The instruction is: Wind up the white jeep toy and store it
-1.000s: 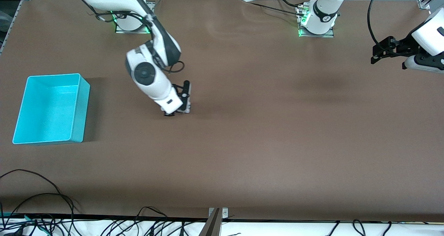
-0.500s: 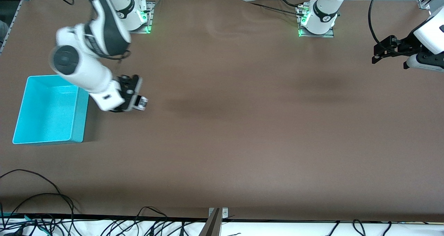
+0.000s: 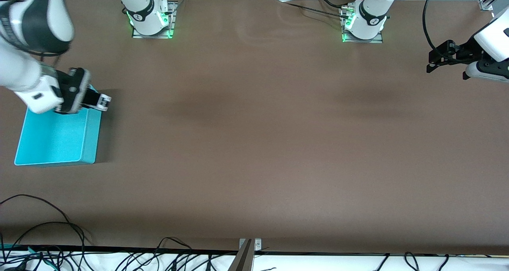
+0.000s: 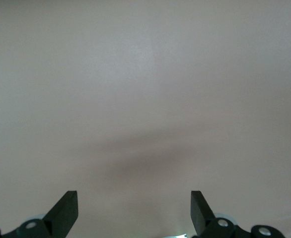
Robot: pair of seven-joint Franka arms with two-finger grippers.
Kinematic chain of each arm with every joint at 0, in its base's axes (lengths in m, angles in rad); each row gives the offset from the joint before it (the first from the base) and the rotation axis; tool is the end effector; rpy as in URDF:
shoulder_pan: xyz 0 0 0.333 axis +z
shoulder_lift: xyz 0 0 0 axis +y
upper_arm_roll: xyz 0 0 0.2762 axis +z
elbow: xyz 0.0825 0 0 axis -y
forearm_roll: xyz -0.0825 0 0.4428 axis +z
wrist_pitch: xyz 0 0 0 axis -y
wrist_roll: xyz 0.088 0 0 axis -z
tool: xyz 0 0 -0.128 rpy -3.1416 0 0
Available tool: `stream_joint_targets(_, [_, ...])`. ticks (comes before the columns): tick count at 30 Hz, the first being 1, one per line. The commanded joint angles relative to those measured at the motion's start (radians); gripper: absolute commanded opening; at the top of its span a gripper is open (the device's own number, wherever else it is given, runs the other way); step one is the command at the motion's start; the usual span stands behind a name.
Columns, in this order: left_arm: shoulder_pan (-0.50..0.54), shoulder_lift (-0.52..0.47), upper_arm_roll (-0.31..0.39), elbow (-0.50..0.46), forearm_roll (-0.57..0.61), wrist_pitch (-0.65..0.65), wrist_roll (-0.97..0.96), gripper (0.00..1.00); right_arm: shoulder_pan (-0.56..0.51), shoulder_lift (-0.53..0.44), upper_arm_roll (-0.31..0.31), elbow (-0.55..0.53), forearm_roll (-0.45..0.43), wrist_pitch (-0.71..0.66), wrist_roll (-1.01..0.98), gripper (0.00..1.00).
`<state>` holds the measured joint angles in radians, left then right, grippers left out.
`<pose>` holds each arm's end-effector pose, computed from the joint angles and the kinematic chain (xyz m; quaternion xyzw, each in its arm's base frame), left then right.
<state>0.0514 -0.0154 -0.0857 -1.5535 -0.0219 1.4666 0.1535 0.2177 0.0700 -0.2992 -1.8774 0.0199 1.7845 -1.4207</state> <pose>0.5963 -0.0238 0.5734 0.9948 -0.0944 -0.0351 0.0124 0.6079 -0.0462 0.3779 -0.7837 -0.6161 0.0588 0.0539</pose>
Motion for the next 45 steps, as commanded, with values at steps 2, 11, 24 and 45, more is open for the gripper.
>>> stream_joint_targets(2, [0.010,0.008,0.001,0.024,-0.026,-0.017,0.046,1.00,0.003,-0.019,-0.101,-0.017,0.011,-0.008,-0.159,0.12])
stream_joint_targets(11, [0.011,0.008,0.001,0.024,-0.023,-0.017,0.046,1.00,-0.008,0.028,-0.244,-0.020,0.012,0.045,-0.349,0.12])
stream_joint_targets(24, [0.010,0.008,0.001,0.024,-0.023,-0.017,0.046,1.00,-0.179,0.214,-0.261,-0.022,0.182,0.165,-0.590,0.12])
stream_joint_targets(45, [0.011,0.008,0.001,0.024,-0.023,-0.018,0.047,1.00,-0.235,0.445,-0.256,-0.017,0.359,0.248,-0.771,0.13])
